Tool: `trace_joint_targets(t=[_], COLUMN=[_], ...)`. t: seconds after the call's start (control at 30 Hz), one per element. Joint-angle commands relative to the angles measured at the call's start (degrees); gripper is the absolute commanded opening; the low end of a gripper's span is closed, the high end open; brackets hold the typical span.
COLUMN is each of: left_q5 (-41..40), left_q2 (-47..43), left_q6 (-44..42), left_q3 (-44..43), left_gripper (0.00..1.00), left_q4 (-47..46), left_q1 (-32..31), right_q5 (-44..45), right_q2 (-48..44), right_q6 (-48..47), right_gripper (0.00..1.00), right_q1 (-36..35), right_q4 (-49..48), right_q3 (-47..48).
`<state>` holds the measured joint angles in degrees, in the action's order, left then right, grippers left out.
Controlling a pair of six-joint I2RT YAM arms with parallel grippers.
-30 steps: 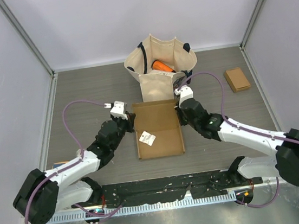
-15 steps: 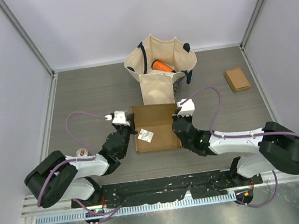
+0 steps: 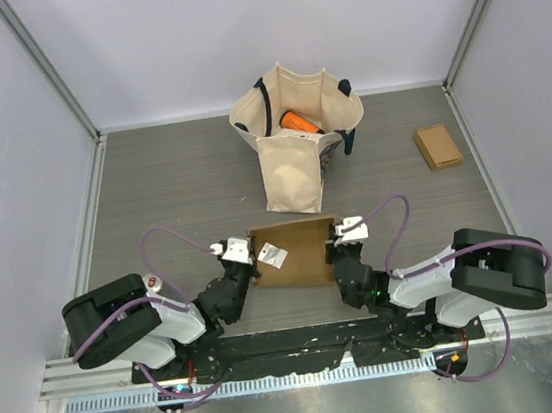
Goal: Fold the paper box
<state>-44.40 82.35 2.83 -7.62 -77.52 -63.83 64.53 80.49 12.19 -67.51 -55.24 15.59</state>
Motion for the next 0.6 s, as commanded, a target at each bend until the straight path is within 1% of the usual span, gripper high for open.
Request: trace_joint_targets(t=[0.0, 0.1, 0.17, 0.2, 0.23, 0.27, 0.3, 0.33, 0.37, 0.4, 0.43, 0.47, 0.5, 0.53, 0.57], left_q5=[-2.97, -3.94, -4.81, -4.99, -5.25, -5.34, -5.78, -6.04, -6.48, -6.75, -6.92, -7.45, -7.63, -7.80, -7.98], left_q2=[0.19, 0.01, 0.01, 0.09, 0.18, 0.36, 0.53, 0.80, 0.89, 1.15, 1.32, 1.33, 1.41, 1.59, 1.85], left_q6=[-0.72, -0.64, -0.46, -0.20, -0.19, -0.11, -0.54, -0.63, -0.81, -1.24, -1.94, -2.13, -2.30, -2.56, -2.57], left_q3=[2.51, 3.83, 4.19, 4.45, 4.63, 4.63, 4.63, 4.45, 4.28, 4.19, 3.75, 3.58, 3.40, 3.14, 2.70], left_gripper=[0.00, 0.00, 0.00, 0.00, 0.00, 0.00, 0.00, 0.00, 0.00, 0.00, 0.00, 0.00, 0.00, 0.00, 0.00], left_q4=[-10.99, -11.08, -11.08, -10.99, -11.08, -11.08, -10.99, -11.08, -11.08, -11.08, -11.08, -11.08, -11.08, -10.99, -11.08], left_q1=[-3.75, -4.98, -5.51, -5.69, -5.78, -6.04, -6.30, -6.56, -7.09, -7.36, -7.97, -8.15, -8.32, -8.76, -8.94], right_q5=[5.25, 6.40, 6.57, 6.57, 6.66, 6.40, 6.31, 6.57, 5.70, 4.39, 3.16, -0.77, -2.99, -4.84, -6.51], right_q2=[1.33, 1.60, 1.16, 0.12, -0.85, -1.82, -3.48, -6.45, -7.96, -9.11, -11.12, -12.19, -13.24, -14.73, -17.62], right_q6=[2.22, 4.15, 5.73, 7.75, 9.51, 11.09, 17.02, 21.52, 26.87, 33.63, 44.66, 49.55, 52.99, 60.08, 62.32], right_gripper=[0.01, 0.02, 0.09, 0.13, 0.20, 0.24, 0.27, 0.39, 0.48, 0.53, 0.54, 0.56, 0.56, 0.56, 0.56], right_q1=[-5.26, -7.11, -8.25, -8.69, -10.00, -10.54, -11.41, -12.90, -13.35, -13.27, -14.48, -15.11, -15.98, -17.91, -21.40], right_q4=[-9.62, -8.92, -6.56, -1.67, 1.95, 6.07, 17.86, 25.37, 33.97, 52.77, 62.27, 75.41, 80.50, 84.73, 87.91], right_q3=[-0.39, -1.18, -1.09, -0.48, 0.04, 1.62, 2.76, 4.17, 7.66, 9.70, 11.63, 13.91, 14.63, 14.90, 14.56])
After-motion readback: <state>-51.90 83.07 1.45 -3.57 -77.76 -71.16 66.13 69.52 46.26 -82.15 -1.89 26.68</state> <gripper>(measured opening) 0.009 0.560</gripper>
